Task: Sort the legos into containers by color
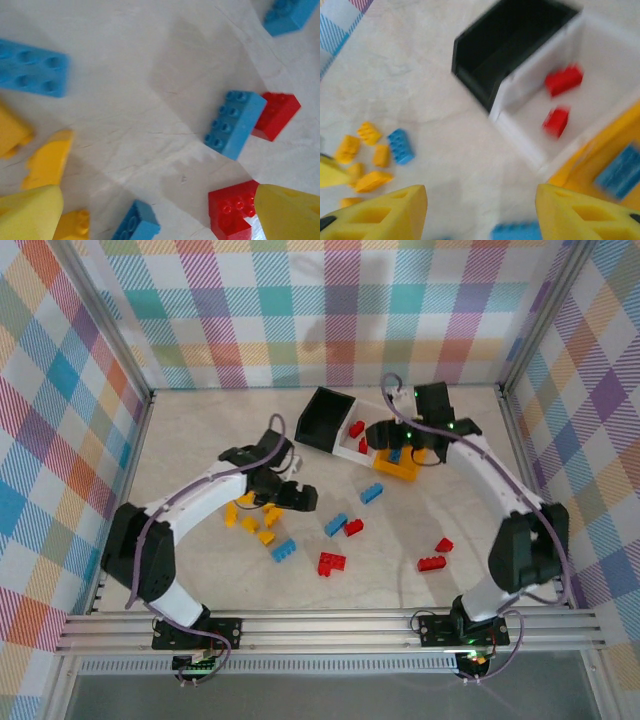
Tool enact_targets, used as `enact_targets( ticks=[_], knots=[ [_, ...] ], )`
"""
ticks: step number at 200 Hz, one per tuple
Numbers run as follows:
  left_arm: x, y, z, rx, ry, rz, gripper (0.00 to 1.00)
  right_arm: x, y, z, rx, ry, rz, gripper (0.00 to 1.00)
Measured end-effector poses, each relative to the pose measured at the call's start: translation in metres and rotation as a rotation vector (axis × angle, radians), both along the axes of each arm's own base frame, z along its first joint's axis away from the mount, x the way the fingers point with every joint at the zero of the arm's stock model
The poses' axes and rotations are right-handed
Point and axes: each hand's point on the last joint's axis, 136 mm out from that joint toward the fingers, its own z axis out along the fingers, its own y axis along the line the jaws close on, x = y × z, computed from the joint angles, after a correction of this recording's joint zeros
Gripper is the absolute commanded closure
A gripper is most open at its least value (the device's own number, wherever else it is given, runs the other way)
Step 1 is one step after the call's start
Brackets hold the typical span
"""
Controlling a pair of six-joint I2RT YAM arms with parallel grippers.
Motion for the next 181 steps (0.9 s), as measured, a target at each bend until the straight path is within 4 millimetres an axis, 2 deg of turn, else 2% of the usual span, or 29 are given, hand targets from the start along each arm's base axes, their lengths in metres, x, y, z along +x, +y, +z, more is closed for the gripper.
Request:
enact_targets(
  ticks=[19,32,59,77,105,138,162,181],
  knots=[
    [0.001,-0.029,-0.007,0.014,0.011,-0.09,0.03,-0.042,-0.009,-0.029,0.04,0.194,-0.106,0.39],
    [0.007,-0.047,-0.011,0.018,0.009,-0.133,0.05,-0.063,-0.018,-0.048,0.041,0.316,-0.186,0.42],
    [0.023,-0.083,-0.019,0.02,-0.005,-0.19,0.06,-0.091,-0.03,-0.068,0.086,0.475,-0.342,0.45],
    [0.03,-0.09,-0.027,0.031,-0.001,-0.193,0.06,-0.103,-0.033,-0.075,0.111,0.56,-0.428,0.45],
    [0.027,-0.081,-0.036,0.07,0.009,-0.186,0.06,-0.105,-0.029,-0.098,0.085,0.702,-0.552,0.44],
    [0.003,-0.049,-0.044,0.13,0.04,-0.18,0.05,-0.092,-0.018,-0.124,0.01,0.818,-0.704,0.44],
    [-0.009,-0.027,-0.038,0.143,0.04,-0.157,0.05,-0.079,-0.007,-0.131,-0.035,0.842,-0.787,0.42],
    [-0.013,-0.016,-0.028,0.136,0.021,-0.137,0.04,-0.06,0.005,-0.134,-0.062,0.843,-0.833,0.42]
  ],
)
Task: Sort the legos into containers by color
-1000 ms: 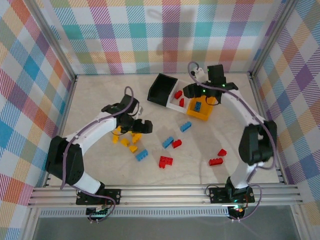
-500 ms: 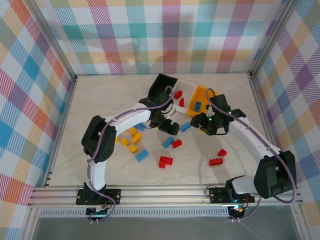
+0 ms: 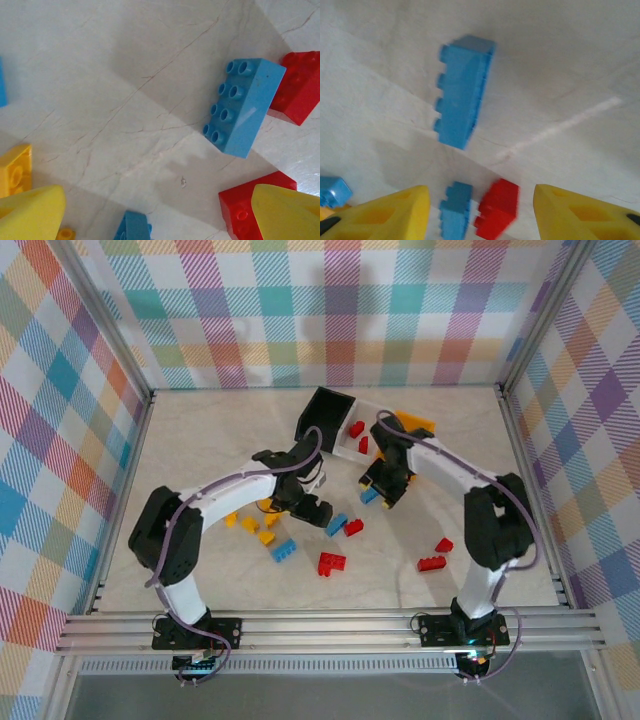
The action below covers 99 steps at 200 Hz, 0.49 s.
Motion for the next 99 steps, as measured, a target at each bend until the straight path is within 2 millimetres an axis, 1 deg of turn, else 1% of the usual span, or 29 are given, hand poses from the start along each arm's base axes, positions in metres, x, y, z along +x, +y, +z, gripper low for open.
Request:
enact_targets(
  ticks=[11,21,48,65,90,95,99],
  knots=[
    [-0.001,0.004,0.004,-0.003,-0.009,0.007,0.04,0.009,0.004,-0.004,-0.016,0.004,-0.015,0.42],
    [-0.003,0.008,0.005,-0.003,-0.014,0.013,0.04,0.013,0.007,-0.011,-0.028,0.015,-0.025,0.42],
    [-0.006,0.017,0.006,0.0,-0.016,0.028,0.03,0.015,0.003,-0.03,-0.078,0.067,-0.054,0.41],
    [-0.008,0.025,0.006,0.001,-0.014,0.044,0.03,0.016,0.002,-0.038,-0.101,0.089,-0.067,0.41],
    [-0.008,0.03,0.006,0.002,-0.013,0.056,0.03,0.018,0.0,-0.043,-0.123,0.097,-0.075,0.47],
    [-0.008,0.031,0.006,0.002,-0.014,0.057,0.03,0.019,0.0,-0.044,-0.125,0.098,-0.075,0.49],
    [-0.008,0.031,0.006,0.002,-0.014,0.057,0.03,0.019,0.0,-0.044,-0.126,0.099,-0.077,0.53]
  ],
)
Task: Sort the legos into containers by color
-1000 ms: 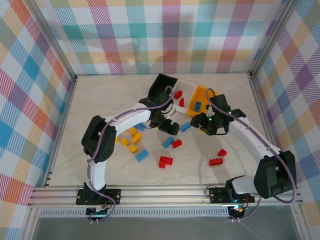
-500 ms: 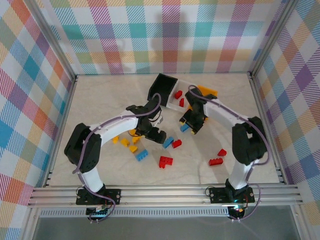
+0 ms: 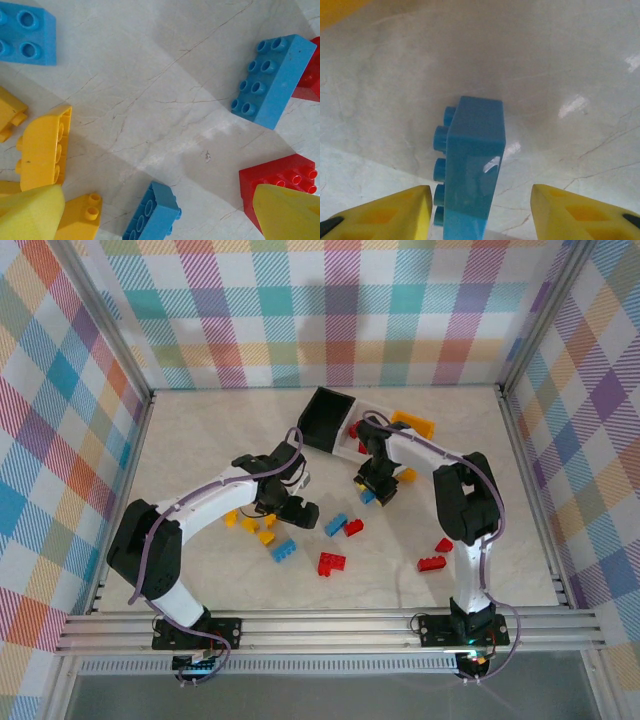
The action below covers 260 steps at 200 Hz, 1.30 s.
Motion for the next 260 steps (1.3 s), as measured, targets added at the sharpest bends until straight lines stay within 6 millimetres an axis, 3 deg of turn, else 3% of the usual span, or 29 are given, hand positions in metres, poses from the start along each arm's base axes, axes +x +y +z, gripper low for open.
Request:
enact_targets(
  ticks=[19,37,87,106,146,165,189,221,260],
  knots=[
    [0.0,0.0,0.0,0.001,0.0,0.0,0.03,0.001,0.0,-0.004,-0.007,0.002,-0.007,0.71],
    [0.0,0.0,0.0,0.001,0.0,-0.004,0.03,0.003,0.0,-0.004,-0.007,-0.003,0.009,0.81],
    [0.0,0.0,0.0,0.002,-0.003,-0.02,0.03,0.005,0.0,0.005,-0.013,-0.033,0.053,0.82],
    [-0.001,-0.002,0.0,-0.001,0.0,-0.033,0.04,0.006,-0.001,0.03,-0.004,-0.089,0.081,0.82],
    [0.001,-0.025,-0.002,-0.006,0.009,-0.089,0.05,0.017,-0.01,0.11,0.018,-0.278,0.154,0.81],
    [0.0,-0.037,-0.007,-0.013,0.024,-0.113,0.07,0.029,-0.02,0.129,0.026,-0.338,0.161,0.81],
    [-0.001,-0.046,-0.01,-0.022,0.038,-0.129,0.09,0.045,-0.048,0.125,0.009,-0.343,0.133,0.81],
    [-0.002,-0.051,-0.012,-0.026,0.049,-0.136,0.12,0.071,-0.079,0.105,-0.006,-0.324,0.104,0.81],
    [-0.003,-0.05,-0.013,-0.025,0.06,-0.13,0.14,0.107,-0.084,0.079,-0.001,-0.307,0.139,0.8]
  ],
)
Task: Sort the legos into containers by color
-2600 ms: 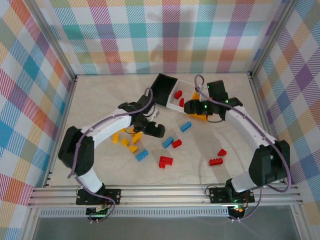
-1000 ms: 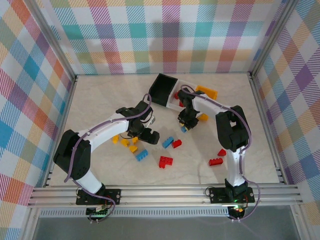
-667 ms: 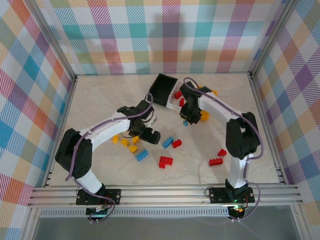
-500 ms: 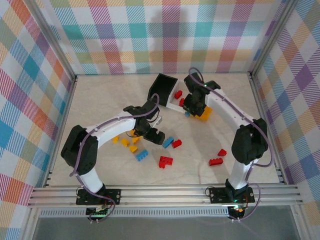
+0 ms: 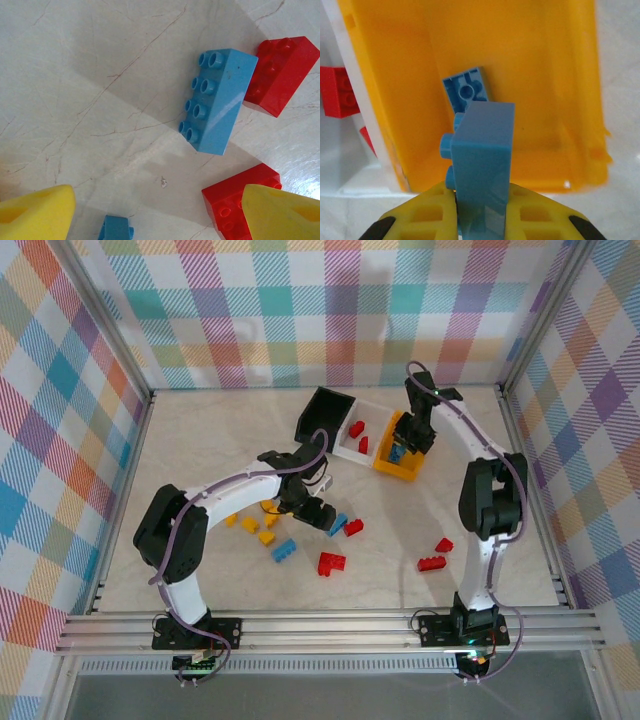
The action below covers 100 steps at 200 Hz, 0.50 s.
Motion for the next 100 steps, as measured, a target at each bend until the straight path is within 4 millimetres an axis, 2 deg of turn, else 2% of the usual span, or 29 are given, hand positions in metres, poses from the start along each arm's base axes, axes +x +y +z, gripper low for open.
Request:
enact_targets(
  ticks=[17,55,81,100],
  knots=[
    [0.0,0.0,0.0,0.001,0.002,0.004,0.14,0.006,0.002,-0.009,0.001,0.011,0.018,0.77],
    [0.002,-0.002,-0.005,0.008,0.014,0.011,0.15,0.015,0.003,-0.017,0.013,0.021,0.048,0.58],
    [0.002,-0.004,-0.007,0.006,0.023,0.012,0.16,0.016,0.004,-0.016,0.021,0.022,0.065,0.48],
    [0.002,-0.007,-0.008,0.007,0.026,0.005,0.17,0.018,0.005,-0.011,0.029,0.008,0.078,0.46]
  ],
)
